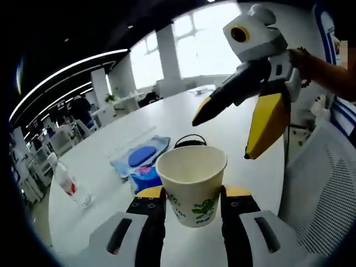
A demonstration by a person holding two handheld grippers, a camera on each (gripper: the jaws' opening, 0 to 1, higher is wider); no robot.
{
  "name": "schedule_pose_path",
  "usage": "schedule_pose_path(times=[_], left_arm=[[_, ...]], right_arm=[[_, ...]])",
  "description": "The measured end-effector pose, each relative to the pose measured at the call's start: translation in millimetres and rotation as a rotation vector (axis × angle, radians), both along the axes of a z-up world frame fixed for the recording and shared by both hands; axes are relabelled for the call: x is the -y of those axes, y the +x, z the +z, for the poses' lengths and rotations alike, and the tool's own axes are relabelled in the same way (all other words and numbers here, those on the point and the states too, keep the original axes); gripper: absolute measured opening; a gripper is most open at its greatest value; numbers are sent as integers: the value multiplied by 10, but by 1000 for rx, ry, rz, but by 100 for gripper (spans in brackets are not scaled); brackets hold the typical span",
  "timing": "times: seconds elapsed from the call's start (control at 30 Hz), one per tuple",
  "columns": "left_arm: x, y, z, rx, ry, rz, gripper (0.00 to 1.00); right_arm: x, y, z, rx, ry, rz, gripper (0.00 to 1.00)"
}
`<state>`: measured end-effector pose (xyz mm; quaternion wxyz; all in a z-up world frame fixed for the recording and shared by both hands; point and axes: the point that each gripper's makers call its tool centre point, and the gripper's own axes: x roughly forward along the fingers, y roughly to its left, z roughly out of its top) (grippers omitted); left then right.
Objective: Arrange the tabletop items into an orderly group along one side of the table until the central work area is clear of visible clutter.
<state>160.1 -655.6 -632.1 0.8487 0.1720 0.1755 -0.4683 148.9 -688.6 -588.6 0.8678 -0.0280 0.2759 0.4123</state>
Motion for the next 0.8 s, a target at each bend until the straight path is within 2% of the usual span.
schedule_pose_path(times=[0.2,0.3,0.63,0.8], left_arm=[[-62,94,23,7,-17,39,38],[-100,160,42,18,-21,57,38],[-236,480,120,46,-45,129,38],[-287,695,166,48,-80,175,38]], right_arm=[[92,67,22,53,12,-52,88],[128,78,2,40,38,-77,93],[177,117,-72,42,68,-112,96],[190,185,-35,75,97,-136,98]])
